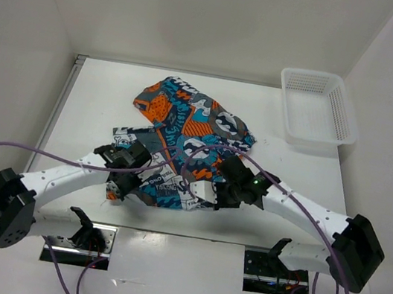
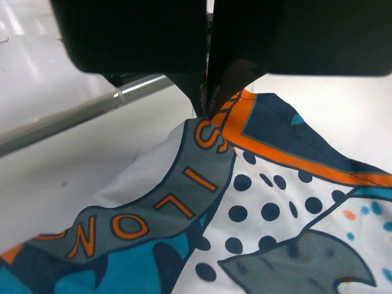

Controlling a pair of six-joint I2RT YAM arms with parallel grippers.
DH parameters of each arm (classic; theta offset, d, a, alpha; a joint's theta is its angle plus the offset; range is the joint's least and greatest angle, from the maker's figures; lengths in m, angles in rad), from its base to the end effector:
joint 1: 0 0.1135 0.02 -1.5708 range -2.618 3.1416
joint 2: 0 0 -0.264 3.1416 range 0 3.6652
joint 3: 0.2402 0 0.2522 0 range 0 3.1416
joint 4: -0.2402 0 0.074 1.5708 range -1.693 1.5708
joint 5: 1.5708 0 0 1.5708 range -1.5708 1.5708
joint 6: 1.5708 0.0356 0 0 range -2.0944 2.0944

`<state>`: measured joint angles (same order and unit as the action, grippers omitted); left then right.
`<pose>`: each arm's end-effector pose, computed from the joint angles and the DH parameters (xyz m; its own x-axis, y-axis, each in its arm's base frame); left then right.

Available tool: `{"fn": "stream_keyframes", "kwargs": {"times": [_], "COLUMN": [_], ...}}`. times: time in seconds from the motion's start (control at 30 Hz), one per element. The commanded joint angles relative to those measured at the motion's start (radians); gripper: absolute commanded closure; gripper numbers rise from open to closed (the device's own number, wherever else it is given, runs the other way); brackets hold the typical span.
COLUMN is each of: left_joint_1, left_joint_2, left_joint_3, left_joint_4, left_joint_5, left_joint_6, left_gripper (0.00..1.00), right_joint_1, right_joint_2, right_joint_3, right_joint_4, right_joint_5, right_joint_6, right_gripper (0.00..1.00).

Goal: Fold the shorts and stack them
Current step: Fold the shorts

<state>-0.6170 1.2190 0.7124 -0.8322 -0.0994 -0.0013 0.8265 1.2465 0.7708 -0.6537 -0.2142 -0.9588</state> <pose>0.1631 -0.1114 0.1884 -0.7945 0.5620 -0.2300 0.5561 0.8255 0.0963 0.1486 0.1725 0.2065 0.2867 -0.8692 -0.4027 -0.9496 -0.2024 -0.2393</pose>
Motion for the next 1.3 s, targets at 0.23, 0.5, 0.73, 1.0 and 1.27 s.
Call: {"fn": "stream_keyframes", "kwargs": {"times": [0.23, 0.5, 0.73, 1.0, 1.27], "left_joint_1": [0.0, 0.15, 0.394, 0.513, 0.727], "left_joint_2": [-0.09, -0.056, 0.261, 0.779, 1.554], "left_joint_3": [-0.011, 0.235, 0.568, 1.092, 2.271], "left_joint_4": [-0.119, 0.189, 0.34, 0.372, -0.267], "left_joint_5": [-0.002, 0.052, 0.214, 0.336, 0.463], "left_joint_6": [0.001, 0.001, 0.001, 0.001, 0.001], "left_gripper": [0.81, 0.21, 0.19, 0.18, 0.18], "right_joint_1": [0.108, -0.073, -0.363, -0.503, -0.553], "right_joint_2": [-0.137, 0.115, 0.405, 0.634, 0.643], "right_joint_3": [-0.044, 0.313, 0.637, 0.827, 0.86], "right_joint_4": [-0.062, 0.1, 0.223, 0.232, 0.204], "right_joint_5": [0.013, -0.04, -0.1, 0.117, 0.211], "right_joint_6": [-0.005, 0.372, 0.846, 1.104, 1.06], "right_gripper": [0.38, 0.26, 0.19, 0.19, 0.25]}}
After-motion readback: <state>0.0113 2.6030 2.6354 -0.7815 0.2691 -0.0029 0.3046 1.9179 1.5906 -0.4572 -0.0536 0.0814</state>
